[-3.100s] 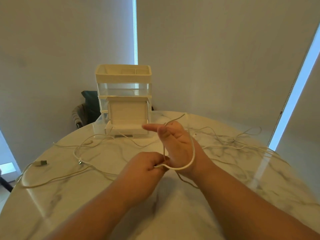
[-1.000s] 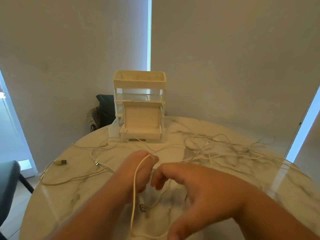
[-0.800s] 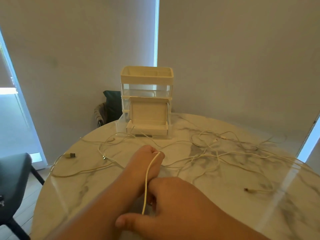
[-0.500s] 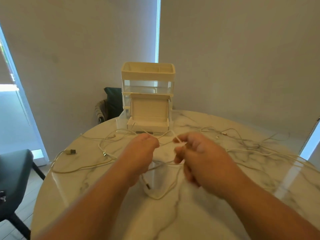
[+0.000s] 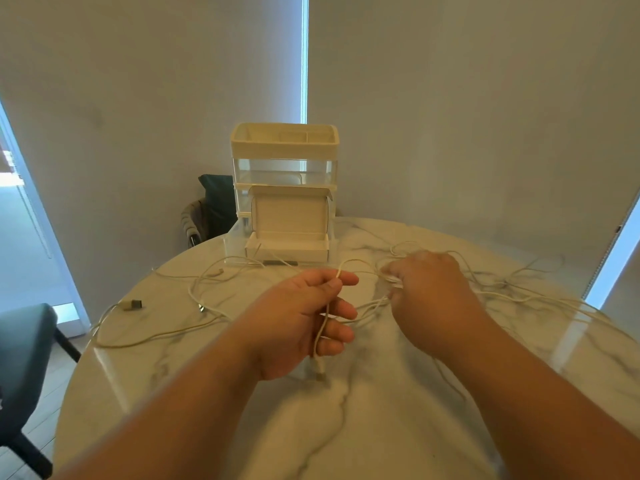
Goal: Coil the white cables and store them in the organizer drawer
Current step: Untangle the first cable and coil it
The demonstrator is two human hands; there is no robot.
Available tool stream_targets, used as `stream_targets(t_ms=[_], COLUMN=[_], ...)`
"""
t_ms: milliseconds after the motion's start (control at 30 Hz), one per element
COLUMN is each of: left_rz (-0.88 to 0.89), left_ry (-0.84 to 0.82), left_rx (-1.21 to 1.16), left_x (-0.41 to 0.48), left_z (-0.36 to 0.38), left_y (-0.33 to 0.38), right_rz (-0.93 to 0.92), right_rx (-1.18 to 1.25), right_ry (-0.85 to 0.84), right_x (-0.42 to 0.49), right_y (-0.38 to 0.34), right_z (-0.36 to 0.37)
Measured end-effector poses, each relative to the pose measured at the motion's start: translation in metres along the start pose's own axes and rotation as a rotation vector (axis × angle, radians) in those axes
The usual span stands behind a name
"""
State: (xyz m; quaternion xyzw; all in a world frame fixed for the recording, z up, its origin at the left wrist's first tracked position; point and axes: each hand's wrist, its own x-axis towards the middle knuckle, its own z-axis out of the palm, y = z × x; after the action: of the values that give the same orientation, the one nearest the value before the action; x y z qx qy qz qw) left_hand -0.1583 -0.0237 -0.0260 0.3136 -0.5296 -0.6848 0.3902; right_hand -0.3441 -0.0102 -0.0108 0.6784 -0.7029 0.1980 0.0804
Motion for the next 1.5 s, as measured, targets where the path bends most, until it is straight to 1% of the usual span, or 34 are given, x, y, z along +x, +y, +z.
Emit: stream_targets(t_ms=[33,67,100,167,233,300,367,400,467,500,567,600,633,700,767,800,867,933,967,1033,1133,1200,1367,1500], left_rz=[-0.003,-0.002,0.000,0.006,0.009,-0.009,-0.044,-0.060,-0.073,-0.069,-0.061,-0.062,-0.057,-0.014,0.026,0.011,-0.076,-0.152,-0.163,-0.104,0.008,0.054,0.108,0.129], left_ry=[0.022,0.055,0.091,0.141,0.123,0.095,0.083,0.095,0.139,0.143,0.086,0.052,0.034,0.060,0.091,0.106,0.126,0.106,0.089,0.065,0.036,0.014,-0.023,-0.034], left_rx=[0.015,0.037,0.059,0.062,0.005,-0.073,-0.178,-0.246,-0.401,-0.471,-0.552,-0.557,-0.558,-0.615,-0.680,-0.669,-0.568,-0.473,-0.453,-0.474,-0.569,-0.589,-0.489,-0.434], left_x=[0.001,0.002,0.004,0.006,0.007,0.008,0.008,0.008,0.008,0.007,0.004,0.003,0.002,0.003,0.006,0.007,0.011,0.014,0.014,0.012,0.012,0.015,0.015,0.013], left_z=[0.002,0.002,0.003,0.003,0.003,0.003,0.000,-0.001,0.000,0.003,0.008,0.009,0.010,0.009,0.014,0.018,0.028,0.032,0.032,0.029,0.023,0.020,0.020,0.021], left_y=[-0.002,-0.004,-0.005,-0.008,-0.008,-0.008,-0.008,-0.007,-0.006,-0.004,0.000,0.002,0.005,0.011,0.018,0.022,0.028,0.035,0.037,0.036,0.024,0.020,0.018,0.017], right_rz=[-0.032,-0.065,-0.126,-0.278,-0.406,-0.477,-0.454,-0.419,-0.324,-0.263,-0.162,-0.152,-0.147,-0.120,-0.112,-0.116,-0.120,-0.119,-0.126,-0.158,-0.182,-0.166,-0.185,-0.195], right_rx=[0.022,0.105,0.192,0.252,0.387,0.603,0.743,0.752,0.695,0.683,0.737,0.801,0.901,1.084,1.132,1.155,1.241,1.335,1.357,1.356,1.349,1.411,1.609,1.568], right_ry=[0.031,0.041,0.051,0.058,0.089,0.114,0.097,0.097,0.084,0.018,-0.199,-0.288,-0.332,-0.349,-0.328,-0.337,-0.376,-0.410,-0.422,-0.452,-0.479,-0.490,-0.547,-0.539], right_x=[-0.004,-0.009,-0.014,-0.023,-0.027,-0.030,-0.031,-0.031,-0.031,-0.030,-0.031,-0.030,-0.029,-0.024,-0.019,-0.018,-0.015,-0.013,-0.011,-0.009,-0.003,0.002,0.004,0.006], right_y=[-0.006,-0.014,-0.021,-0.035,-0.040,-0.038,-0.034,-0.033,-0.030,-0.028,-0.026,-0.027,-0.027,-0.025,-0.021,-0.019,-0.016,-0.012,-0.009,-0.004,0.001,0.001,0.006,0.012], right_z=[-0.004,-0.008,-0.012,-0.015,-0.011,-0.005,-0.003,-0.003,-0.004,-0.001,0.002,0.004,0.005,0.004,0.002,0.001,0.002,0.004,0.006,0.008,0.015,0.020,0.027,0.030])
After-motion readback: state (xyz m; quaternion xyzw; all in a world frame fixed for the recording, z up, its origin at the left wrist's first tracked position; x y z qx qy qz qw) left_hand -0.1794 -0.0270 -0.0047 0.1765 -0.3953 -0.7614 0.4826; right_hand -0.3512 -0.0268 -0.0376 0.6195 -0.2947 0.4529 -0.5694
